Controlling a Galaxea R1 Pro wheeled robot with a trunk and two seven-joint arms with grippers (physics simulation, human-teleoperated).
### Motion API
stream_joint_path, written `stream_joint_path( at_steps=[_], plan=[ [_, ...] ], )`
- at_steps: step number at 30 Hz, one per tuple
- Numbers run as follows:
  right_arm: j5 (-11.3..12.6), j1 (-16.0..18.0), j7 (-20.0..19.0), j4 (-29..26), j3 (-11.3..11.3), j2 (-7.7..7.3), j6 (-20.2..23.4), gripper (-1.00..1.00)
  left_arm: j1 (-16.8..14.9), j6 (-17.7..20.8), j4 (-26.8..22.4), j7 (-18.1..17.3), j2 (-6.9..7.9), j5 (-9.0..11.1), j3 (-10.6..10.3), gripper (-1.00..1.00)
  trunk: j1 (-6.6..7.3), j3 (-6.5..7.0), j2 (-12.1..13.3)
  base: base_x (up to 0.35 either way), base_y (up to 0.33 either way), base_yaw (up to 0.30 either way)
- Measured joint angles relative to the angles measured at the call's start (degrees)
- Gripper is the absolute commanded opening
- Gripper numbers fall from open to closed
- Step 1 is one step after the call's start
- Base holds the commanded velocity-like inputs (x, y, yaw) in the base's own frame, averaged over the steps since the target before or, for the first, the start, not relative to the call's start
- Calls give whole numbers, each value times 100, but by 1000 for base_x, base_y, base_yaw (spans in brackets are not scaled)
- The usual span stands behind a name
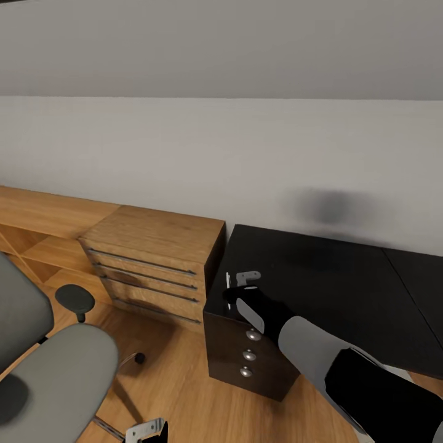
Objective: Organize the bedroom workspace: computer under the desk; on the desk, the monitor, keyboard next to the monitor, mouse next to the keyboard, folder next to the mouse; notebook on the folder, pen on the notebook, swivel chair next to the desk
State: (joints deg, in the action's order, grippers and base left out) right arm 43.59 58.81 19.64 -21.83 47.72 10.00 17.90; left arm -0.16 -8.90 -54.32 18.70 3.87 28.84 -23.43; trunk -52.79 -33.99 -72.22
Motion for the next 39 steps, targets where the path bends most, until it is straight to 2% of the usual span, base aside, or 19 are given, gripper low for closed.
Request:
stream_joint_path(
  at_steps=[4,15,32,39],
  plan=[
    [1,0,0,5,-2,0,2,100,0,0,0,0,0,0,0,100,0,0,0,0,0,0],
    [2,0,1,7,-3,0,2,100,-1,0,6,8,0,0,-1,100,-241,-197,-440,0,0,0],
    [-3,0,-3,-7,5,0,-5,100,0,1,10,3,0,-2,-9,100,-242,-198,-441,0,0,1],
    [1,0,1,-10,1,0,-7,100,-1,2,16,5,-4,-8,-9,100,-242,-198,-442,0,0,145]
  ],
)
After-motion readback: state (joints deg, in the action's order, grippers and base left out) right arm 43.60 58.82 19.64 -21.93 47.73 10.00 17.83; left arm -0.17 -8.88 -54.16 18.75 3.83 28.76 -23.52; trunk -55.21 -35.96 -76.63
